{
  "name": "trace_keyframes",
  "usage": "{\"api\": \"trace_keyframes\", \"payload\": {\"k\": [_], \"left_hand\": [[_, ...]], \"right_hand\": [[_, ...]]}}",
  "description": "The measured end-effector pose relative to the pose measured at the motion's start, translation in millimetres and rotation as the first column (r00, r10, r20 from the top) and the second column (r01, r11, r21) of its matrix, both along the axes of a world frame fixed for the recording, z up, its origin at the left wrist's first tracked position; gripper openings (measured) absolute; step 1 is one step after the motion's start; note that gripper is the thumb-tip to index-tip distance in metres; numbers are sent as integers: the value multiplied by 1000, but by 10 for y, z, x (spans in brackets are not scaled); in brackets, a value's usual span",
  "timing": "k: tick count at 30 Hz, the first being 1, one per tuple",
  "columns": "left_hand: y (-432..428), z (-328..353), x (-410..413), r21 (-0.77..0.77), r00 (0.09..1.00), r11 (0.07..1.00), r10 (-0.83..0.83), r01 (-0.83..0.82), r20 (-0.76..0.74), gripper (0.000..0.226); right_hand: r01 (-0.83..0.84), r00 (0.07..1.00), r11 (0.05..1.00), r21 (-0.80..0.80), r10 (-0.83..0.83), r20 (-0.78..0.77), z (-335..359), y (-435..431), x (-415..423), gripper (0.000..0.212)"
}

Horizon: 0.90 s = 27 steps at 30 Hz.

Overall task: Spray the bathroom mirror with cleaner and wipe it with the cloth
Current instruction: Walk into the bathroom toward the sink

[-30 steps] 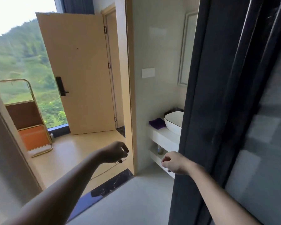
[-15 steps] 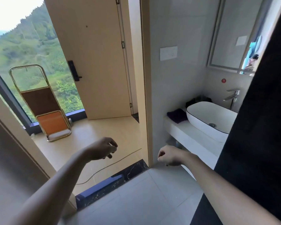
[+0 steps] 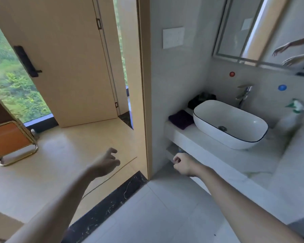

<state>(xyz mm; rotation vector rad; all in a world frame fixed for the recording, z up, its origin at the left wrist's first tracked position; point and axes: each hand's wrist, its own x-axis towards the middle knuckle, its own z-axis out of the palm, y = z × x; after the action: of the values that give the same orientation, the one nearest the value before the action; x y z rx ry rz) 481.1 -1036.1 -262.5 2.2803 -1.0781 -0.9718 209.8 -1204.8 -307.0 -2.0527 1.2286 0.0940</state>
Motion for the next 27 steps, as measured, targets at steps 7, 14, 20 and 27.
{"api": "trace_keyframes", "payload": {"k": [7,14,20,27], "left_hand": [[-963,-303,279,22,958,958,-285,285,16,54],[-1607,-844,207,172,886,871,-462,460,-29,50],[-2264,-1302,-277,246,783,746,-608,619,-128,55],[-2774,-1805,-983,378,623,533,-763,757,-172,63]], "right_hand": [[238,969,971,-21,-239,-55,-98,-476,85,25],[423,905,902,82,-415,-96,-545,-620,-172,20],[577,817,792,202,-553,-165,-1017,-597,-697,14],[789,586,534,304,-803,-111,-1650,-694,-1130,39]]}}
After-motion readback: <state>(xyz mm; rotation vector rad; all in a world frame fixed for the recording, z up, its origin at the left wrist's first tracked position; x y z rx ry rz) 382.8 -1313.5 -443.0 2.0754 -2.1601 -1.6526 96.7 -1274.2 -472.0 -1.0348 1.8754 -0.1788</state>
